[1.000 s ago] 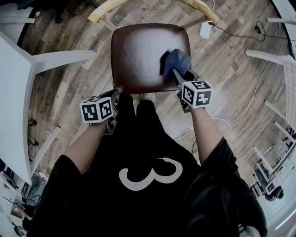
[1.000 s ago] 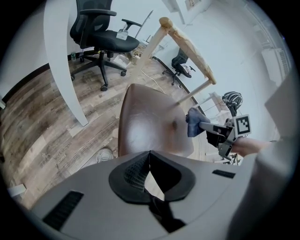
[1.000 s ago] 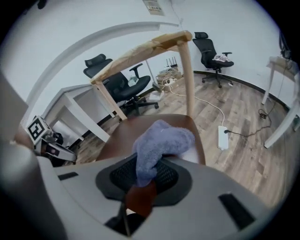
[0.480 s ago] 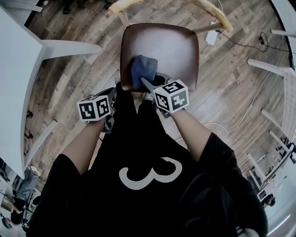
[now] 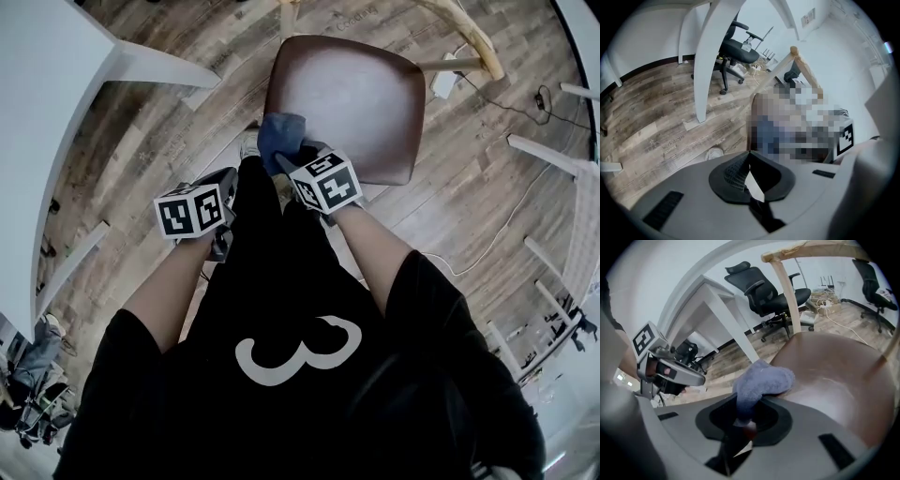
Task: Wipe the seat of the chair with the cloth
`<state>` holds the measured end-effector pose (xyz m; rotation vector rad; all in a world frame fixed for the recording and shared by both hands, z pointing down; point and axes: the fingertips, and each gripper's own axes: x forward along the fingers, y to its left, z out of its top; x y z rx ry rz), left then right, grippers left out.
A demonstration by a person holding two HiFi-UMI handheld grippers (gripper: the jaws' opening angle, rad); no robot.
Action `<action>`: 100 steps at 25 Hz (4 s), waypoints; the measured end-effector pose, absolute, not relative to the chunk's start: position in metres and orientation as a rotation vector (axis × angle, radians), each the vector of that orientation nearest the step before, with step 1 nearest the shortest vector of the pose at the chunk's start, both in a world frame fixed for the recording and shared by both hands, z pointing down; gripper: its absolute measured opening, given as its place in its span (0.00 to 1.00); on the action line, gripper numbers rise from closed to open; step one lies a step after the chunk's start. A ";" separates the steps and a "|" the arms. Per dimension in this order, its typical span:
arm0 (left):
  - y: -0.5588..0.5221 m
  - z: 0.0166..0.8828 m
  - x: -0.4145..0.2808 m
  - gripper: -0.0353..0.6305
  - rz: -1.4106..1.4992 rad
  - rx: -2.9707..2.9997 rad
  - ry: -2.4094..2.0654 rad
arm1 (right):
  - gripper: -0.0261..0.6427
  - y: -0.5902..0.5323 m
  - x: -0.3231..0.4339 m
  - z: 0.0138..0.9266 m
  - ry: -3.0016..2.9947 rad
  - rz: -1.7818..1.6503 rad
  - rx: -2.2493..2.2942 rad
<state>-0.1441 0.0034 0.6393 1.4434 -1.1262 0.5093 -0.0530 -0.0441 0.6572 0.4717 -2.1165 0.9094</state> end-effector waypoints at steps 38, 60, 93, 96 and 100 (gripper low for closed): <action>-0.036 0.626 -0.057 0.07 0.607 1.536 -1.055 | 0.17 -0.055 0.254 0.710 -1.686 0.947 0.868; -0.054 0.484 -0.006 0.07 0.495 1.774 -1.009 | 0.17 -0.050 0.202 0.507 -2.138 0.827 0.871; 0.215 0.114 -0.063 0.08 0.083 2.611 -0.674 | 0.17 0.228 0.028 0.120 -2.832 0.460 0.989; 0.221 0.113 -0.059 0.08 0.081 2.623 -0.661 | 0.17 0.236 0.029 0.121 -2.824 0.451 1.007; 0.229 0.109 -0.051 0.07 0.063 2.634 -0.648 | 0.17 0.246 0.034 0.118 -2.830 0.430 1.016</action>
